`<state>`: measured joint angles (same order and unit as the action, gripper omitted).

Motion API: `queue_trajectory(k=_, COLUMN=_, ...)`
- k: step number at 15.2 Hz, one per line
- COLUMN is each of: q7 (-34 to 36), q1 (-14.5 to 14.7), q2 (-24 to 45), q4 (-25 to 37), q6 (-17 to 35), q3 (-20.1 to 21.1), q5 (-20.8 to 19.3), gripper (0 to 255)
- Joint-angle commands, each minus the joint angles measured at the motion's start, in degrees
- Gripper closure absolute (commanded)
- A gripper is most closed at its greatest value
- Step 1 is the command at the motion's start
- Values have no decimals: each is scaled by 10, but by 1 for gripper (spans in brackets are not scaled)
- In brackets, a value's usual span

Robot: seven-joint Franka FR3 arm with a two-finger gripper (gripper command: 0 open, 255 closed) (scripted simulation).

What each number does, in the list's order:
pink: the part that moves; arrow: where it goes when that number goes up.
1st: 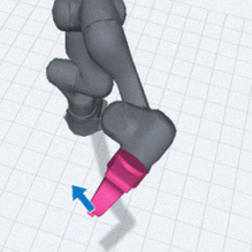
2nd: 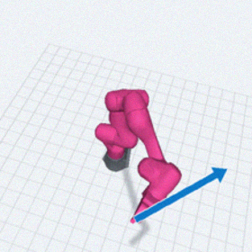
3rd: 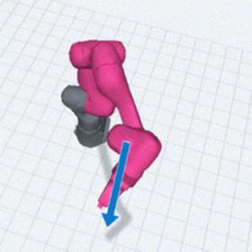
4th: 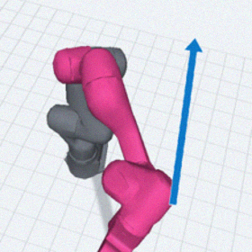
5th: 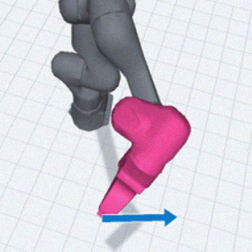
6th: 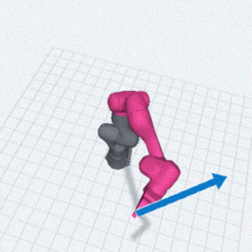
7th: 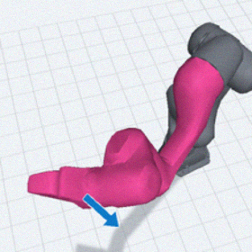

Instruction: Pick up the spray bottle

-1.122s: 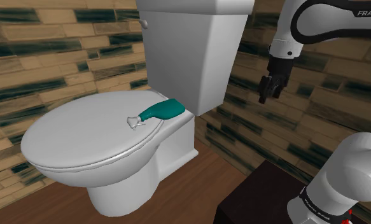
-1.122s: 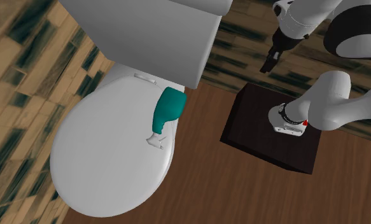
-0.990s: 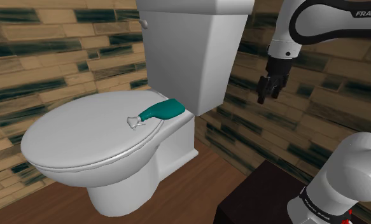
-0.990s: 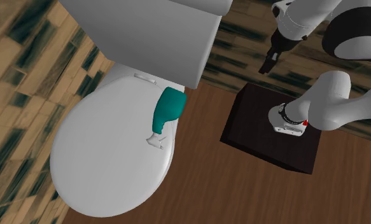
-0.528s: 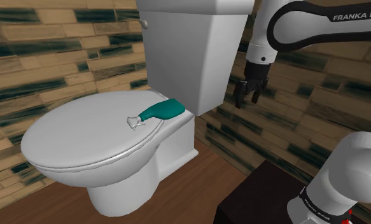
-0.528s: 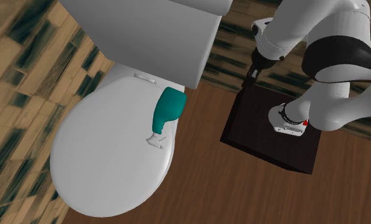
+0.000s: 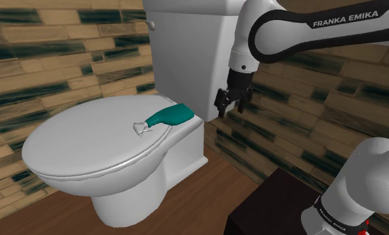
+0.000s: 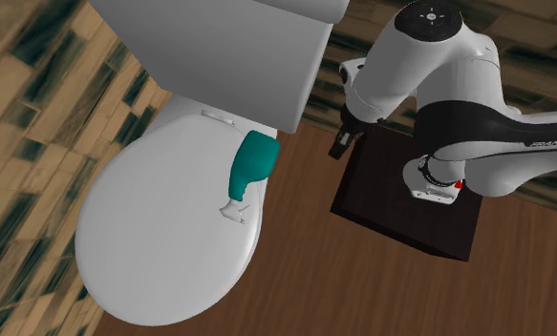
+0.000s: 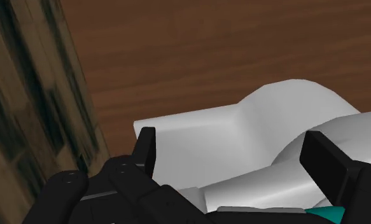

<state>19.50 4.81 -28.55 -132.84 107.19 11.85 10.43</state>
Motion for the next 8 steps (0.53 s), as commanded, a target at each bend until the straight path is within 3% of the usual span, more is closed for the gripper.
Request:
queue_trajectory(k=1, q7=25, q1=4, q2=34, q4=27, q6=17, q3=20, q5=4, gripper=0)
queue_trajectory(k=8, q7=111, q1=14, q2=154, q4=125, q6=67, q3=80, q5=-11, gripper=0)
